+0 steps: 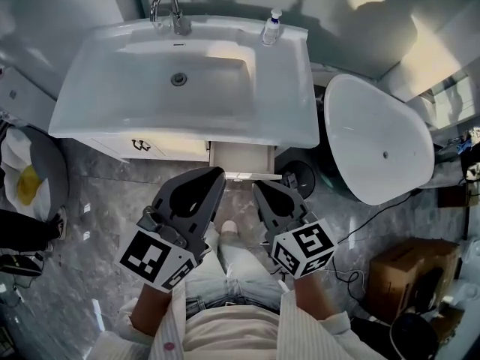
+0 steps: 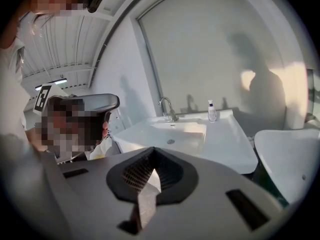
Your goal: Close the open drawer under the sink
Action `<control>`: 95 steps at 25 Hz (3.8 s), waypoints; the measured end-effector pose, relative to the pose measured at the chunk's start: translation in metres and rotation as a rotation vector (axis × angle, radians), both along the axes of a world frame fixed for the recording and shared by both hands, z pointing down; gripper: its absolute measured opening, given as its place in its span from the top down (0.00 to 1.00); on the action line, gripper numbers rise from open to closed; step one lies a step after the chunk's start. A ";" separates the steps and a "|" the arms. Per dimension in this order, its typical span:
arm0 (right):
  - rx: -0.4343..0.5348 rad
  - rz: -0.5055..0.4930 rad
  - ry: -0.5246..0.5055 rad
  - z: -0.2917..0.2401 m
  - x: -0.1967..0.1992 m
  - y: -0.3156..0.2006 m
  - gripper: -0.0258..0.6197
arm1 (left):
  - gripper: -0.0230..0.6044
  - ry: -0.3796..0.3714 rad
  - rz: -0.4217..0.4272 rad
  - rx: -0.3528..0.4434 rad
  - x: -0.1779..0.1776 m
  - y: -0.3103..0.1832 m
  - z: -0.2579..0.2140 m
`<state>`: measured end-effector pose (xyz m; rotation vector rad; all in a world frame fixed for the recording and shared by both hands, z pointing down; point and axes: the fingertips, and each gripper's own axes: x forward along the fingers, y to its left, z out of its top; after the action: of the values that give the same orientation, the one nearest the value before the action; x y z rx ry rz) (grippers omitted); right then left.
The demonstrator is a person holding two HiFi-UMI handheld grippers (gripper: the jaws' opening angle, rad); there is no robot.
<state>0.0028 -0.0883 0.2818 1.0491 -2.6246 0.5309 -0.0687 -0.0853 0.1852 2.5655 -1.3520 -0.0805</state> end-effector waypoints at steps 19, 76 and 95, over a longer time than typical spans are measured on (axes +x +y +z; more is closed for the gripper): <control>-0.124 0.127 0.002 0.065 0.006 -0.017 0.95 | 0.94 -0.005 0.105 -0.154 0.001 -0.025 0.087; -0.195 0.282 0.115 0.333 0.023 -0.049 0.95 | 0.94 -0.134 0.060 -0.427 0.013 -0.045 0.405; -0.140 0.313 0.123 0.328 0.018 -0.059 0.95 | 0.94 -0.190 0.098 -0.386 0.015 -0.049 0.411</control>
<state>0.0207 -0.1468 0.6094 1.4065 -2.2927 0.6819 -0.0533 -0.1339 0.5962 2.3465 -1.1623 0.4108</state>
